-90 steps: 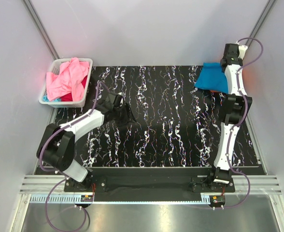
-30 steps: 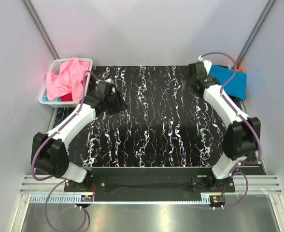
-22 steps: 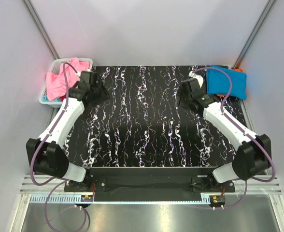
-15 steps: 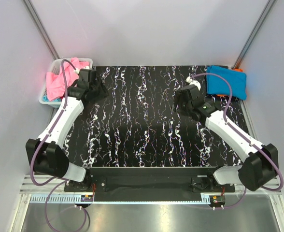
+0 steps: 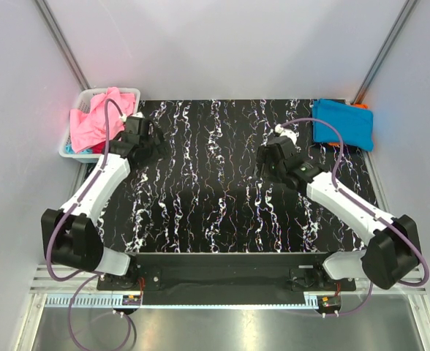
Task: Fold and stack the t-shirts
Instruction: Reset both grippers
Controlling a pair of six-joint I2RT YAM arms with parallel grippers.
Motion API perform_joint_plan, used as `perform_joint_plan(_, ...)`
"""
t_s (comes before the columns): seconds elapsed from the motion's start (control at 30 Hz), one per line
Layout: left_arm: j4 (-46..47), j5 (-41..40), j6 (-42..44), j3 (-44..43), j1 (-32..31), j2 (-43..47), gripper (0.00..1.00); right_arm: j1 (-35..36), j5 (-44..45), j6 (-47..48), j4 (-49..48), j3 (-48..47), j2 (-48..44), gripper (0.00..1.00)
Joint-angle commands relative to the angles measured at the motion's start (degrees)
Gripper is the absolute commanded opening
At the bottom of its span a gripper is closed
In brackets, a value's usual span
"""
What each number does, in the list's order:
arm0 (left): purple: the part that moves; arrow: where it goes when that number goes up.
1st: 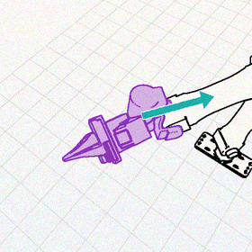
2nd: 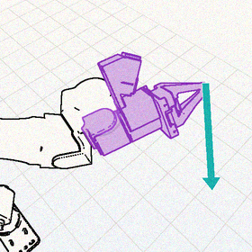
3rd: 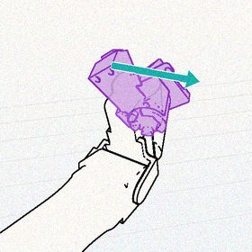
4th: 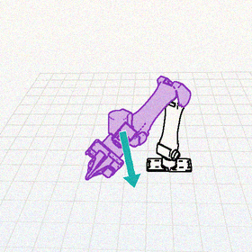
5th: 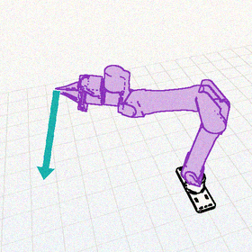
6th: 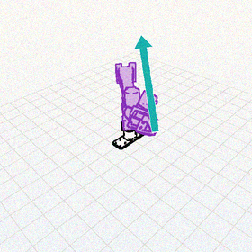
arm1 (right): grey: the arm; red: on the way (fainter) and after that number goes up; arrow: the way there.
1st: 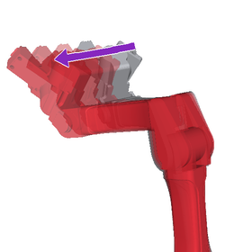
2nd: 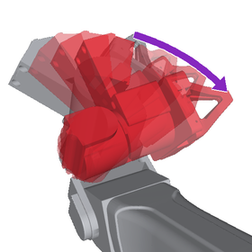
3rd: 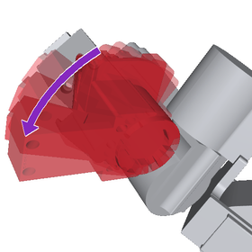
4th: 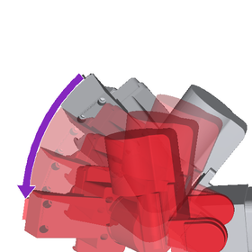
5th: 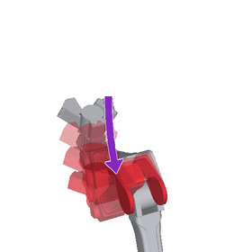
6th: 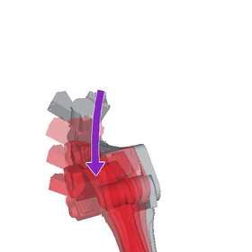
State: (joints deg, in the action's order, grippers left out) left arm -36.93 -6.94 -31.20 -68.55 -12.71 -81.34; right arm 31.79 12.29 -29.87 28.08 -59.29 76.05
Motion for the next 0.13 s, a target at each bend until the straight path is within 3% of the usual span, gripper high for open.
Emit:
perform_joint_plan(0.0,1.25,-1.23,2.37,-2.63,-0.21,0.40,0.99,1.52,-0.17,-1.51,-2.50,-0.92,1.11,0.76)
perform_joint_plan(0.1,0.80,-0.98,1.23,-2.64,-0.21,0.04,0.99,2.13,0.01,-1.60,-2.32,-1.01,1.73,0.75)
